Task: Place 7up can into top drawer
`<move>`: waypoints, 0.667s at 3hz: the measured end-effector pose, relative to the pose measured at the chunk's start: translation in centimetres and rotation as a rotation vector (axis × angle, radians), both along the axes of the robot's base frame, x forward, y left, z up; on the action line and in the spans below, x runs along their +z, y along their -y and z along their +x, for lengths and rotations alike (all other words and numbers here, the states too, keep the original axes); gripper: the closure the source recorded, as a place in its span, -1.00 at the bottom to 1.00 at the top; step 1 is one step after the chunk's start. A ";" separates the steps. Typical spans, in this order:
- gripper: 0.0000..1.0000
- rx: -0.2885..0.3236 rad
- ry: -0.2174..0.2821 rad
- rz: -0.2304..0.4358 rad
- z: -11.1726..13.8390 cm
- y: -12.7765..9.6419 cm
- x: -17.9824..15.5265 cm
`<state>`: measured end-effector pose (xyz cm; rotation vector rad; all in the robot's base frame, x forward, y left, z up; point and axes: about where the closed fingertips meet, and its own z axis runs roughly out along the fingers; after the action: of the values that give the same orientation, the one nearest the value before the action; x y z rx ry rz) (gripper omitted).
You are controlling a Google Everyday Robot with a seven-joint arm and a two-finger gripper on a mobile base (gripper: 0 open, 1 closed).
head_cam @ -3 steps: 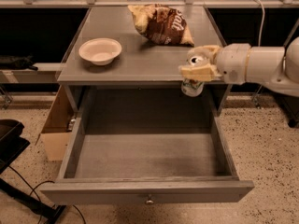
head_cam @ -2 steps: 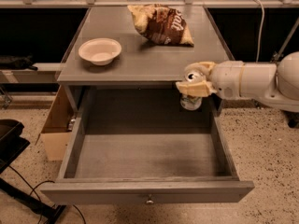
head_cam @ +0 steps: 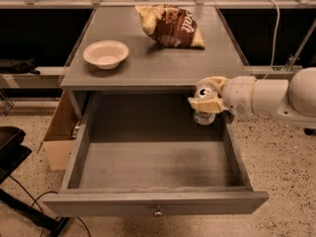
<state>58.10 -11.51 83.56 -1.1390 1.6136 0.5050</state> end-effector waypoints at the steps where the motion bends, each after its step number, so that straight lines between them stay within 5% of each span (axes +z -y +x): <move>1: 1.00 0.000 -0.026 0.019 0.0 -0.2 -1.2; 2: 1.00 0.012 -0.089 0.056 -1.1 -1.5 -5.2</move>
Offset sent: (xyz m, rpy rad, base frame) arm -0.0287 0.0301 -0.1106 0.0990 0.1854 0.0262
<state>57.04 -10.02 78.34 -1.0983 1.6599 0.6128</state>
